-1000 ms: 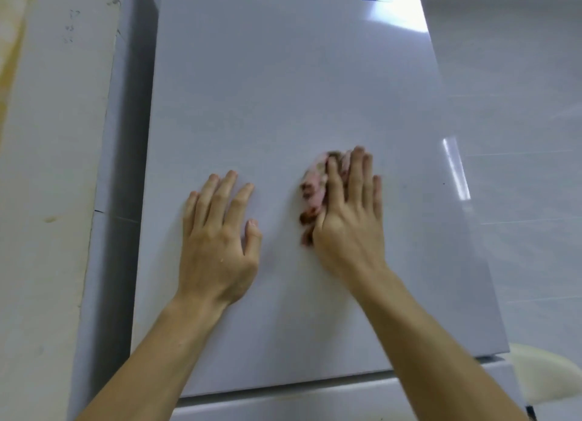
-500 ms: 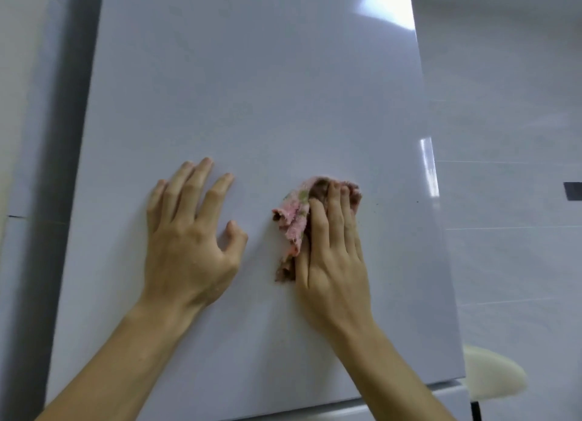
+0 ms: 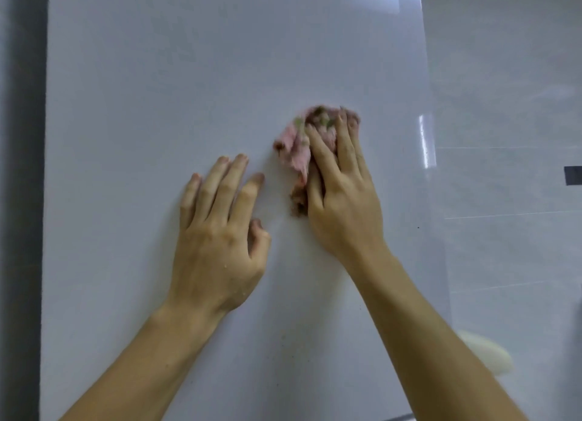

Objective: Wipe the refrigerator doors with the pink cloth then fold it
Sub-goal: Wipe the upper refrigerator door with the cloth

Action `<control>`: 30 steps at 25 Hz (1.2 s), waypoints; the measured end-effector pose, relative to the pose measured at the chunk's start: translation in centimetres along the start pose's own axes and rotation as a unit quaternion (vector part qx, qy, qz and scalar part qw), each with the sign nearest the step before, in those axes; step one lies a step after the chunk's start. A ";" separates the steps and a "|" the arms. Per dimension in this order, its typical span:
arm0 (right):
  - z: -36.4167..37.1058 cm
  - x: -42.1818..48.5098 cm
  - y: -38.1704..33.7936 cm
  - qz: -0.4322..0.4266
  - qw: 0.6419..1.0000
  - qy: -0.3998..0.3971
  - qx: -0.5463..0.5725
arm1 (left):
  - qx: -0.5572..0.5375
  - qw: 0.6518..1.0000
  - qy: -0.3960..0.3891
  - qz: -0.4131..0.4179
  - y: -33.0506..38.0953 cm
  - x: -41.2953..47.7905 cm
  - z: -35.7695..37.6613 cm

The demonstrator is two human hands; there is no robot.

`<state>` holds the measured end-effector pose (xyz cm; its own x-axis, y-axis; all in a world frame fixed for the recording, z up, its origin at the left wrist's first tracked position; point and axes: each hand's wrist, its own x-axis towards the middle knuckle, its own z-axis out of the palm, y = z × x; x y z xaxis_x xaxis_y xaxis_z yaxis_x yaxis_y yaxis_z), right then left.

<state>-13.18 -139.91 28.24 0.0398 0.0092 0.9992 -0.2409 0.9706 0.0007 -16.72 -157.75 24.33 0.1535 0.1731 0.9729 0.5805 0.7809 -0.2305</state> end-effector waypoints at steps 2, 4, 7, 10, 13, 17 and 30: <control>-1.1 -5.5 0.4 -0.005 1.000 -0.013 -0.024 | -0.005 1.000 0.003 -0.007 0.3 0.0 0.1; -2.4 -10.8 0.6 -0.005 0.997 -0.031 -0.069 | -0.011 1.000 0.005 -0.016 0.5 0.1 0.1; -2.8 -12.4 1.3 -0.015 0.996 -0.029 -0.084 | -0.021 0.999 0.004 -0.032 1.2 0.5 0.1; -1.7 -6.1 2.1 -0.002 0.998 0.021 -0.059 | -0.042 0.999 -0.001 -0.022 1.4 1.0 0.2; -1.7 0.1 3.2 0.046 0.997 0.038 -0.050 | -0.046 0.999 -0.007 -0.016 1.2 0.6 0.4; -2.2 -2.7 3.2 0.061 0.997 0.032 -0.040 | -0.038 0.999 0.003 -0.008 1.5 -1.3 0.7; -2.6 -10.5 4.5 0.083 0.996 0.014 -0.024 | -0.001 0.999 -0.031 -0.011 5.2 -3.9 2.6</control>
<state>-12.20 -135.03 17.61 0.0308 0.1774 0.9837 -0.2000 0.9653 -0.1679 -16.34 -152.80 19.35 0.0914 0.1928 0.9770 0.5847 0.7837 -0.2094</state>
